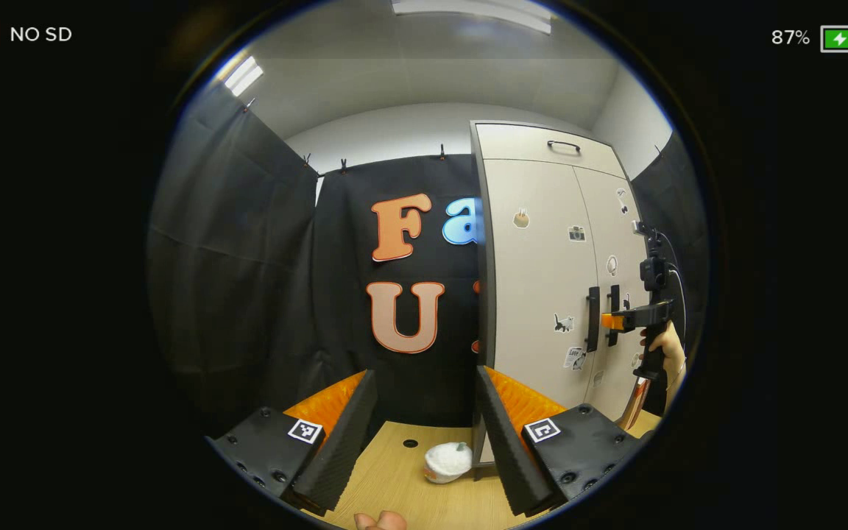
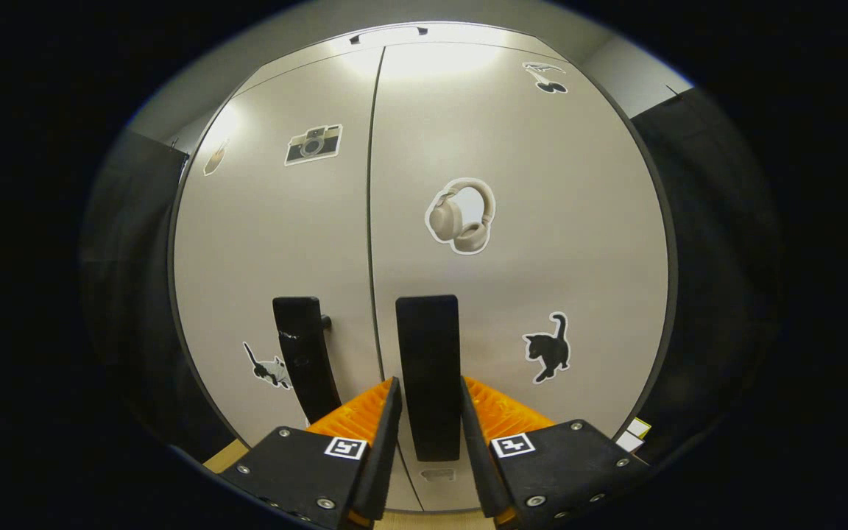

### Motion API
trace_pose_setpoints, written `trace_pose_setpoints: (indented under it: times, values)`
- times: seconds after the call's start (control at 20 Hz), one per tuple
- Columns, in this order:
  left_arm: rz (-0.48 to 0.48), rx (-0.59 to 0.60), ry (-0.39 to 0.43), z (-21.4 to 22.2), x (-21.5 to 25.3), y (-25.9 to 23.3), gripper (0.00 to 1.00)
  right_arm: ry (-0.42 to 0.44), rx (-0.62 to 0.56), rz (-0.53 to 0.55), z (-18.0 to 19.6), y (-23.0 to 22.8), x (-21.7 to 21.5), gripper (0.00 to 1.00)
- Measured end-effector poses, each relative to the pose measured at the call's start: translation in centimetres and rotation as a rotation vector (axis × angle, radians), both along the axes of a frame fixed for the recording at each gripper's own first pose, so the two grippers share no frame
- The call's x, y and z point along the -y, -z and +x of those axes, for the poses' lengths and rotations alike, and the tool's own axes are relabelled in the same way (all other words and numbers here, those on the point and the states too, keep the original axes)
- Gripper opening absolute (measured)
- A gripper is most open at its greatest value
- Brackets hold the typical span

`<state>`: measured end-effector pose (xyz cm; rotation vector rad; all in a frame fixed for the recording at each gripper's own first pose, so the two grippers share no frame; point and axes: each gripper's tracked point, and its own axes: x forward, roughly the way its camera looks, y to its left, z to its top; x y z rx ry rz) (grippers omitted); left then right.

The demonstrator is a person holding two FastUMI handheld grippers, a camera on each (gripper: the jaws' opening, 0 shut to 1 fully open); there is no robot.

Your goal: Open the right door of the double-door shoe cabinet with the right hand, and open the left door with the left hand.

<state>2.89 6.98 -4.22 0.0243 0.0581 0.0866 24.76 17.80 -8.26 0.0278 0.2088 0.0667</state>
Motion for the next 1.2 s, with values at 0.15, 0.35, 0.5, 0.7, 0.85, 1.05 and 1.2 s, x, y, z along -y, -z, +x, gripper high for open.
trace_pose_setpoints:
  times: [0.15, 0.35, 0.5, 0.7, 0.85, 1.05, 1.2]
  values:
    - [-0.012, -0.002, -0.003, 0.0, -0.4, 0.3, 0.82, -0.006, 0.001, -0.004, 0.0, 0.0, -0.1, 0.35]
    - [-0.02, -0.013, -0.004, -0.3, -0.5, 0.7, 0.81, -0.057, 0.028, -0.024, -0.1, 0.0, -0.2, 0.3]
    - [-0.019, -0.02, -0.012, -0.8, -0.6, 0.7, 0.82, -0.107, 0.068, -0.039, -0.8, -0.2, -0.2, 0.25]
    - [-0.03, -0.028, -0.02, -1.7, -0.6, 0.6, 0.82, -0.151, 0.06, -0.003, -1.7, -0.5, 0.0, 0.15]
    - [-0.028, -0.022, -0.022, -2.6, -0.2, 0.0, 0.82, -0.179, 0.069, 0.013, -2.4, -0.9, 0.2, 0.14]
    - [-0.035, -0.007, -0.012, -3.4, 0.8, -0.9, 0.82, -0.218, 0.057, 0.033, -4.0, -1.3, 0.8, 0.1]
    - [-0.038, -0.011, -0.003, -3.7, 1.5, -1.0, 0.81, -0.225, 0.06, 0.018, -5.1, -1.6, 1.4, 0.1]
